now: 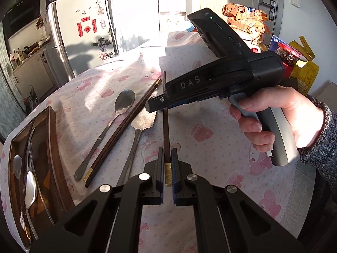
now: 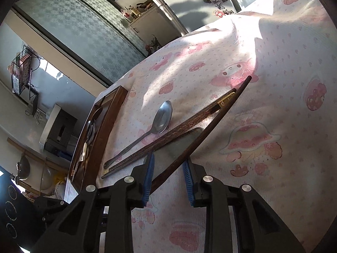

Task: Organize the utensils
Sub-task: 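Close the left tool on another chopstick and lift it, then carry the chopstick into the tray and open the left tool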

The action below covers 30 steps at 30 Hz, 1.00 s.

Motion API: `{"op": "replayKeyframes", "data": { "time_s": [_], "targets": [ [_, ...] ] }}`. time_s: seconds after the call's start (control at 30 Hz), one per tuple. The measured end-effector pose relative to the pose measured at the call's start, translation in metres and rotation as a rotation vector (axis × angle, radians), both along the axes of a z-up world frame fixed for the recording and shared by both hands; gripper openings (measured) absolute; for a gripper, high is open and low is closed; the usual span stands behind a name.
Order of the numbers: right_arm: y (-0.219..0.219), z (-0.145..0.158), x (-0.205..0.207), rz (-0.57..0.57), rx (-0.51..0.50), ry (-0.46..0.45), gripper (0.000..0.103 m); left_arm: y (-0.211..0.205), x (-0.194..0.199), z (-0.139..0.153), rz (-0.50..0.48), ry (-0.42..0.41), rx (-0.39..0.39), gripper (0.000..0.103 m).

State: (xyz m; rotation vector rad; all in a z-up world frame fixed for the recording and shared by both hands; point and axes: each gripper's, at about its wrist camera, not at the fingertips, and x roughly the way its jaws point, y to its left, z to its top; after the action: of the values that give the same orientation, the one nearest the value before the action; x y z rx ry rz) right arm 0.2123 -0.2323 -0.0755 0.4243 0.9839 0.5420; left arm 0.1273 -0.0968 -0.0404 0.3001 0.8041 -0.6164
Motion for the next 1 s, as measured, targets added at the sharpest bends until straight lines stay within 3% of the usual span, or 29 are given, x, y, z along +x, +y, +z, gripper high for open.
{"op": "replayKeyframes", "data": {
  "time_s": [0.67,1.0],
  "targets": [
    [0.009,0.007,-0.006,0.010,-0.026,-0.038,0.020,0.003,-0.002,-0.007,-0.011,0.014,0.001,0.007],
    [0.021,0.024,-0.018,0.024,-0.007,-0.082,0.020,0.017,-0.016,0.009,-0.008,-0.018,-0.015,0.007]
  ]
}}
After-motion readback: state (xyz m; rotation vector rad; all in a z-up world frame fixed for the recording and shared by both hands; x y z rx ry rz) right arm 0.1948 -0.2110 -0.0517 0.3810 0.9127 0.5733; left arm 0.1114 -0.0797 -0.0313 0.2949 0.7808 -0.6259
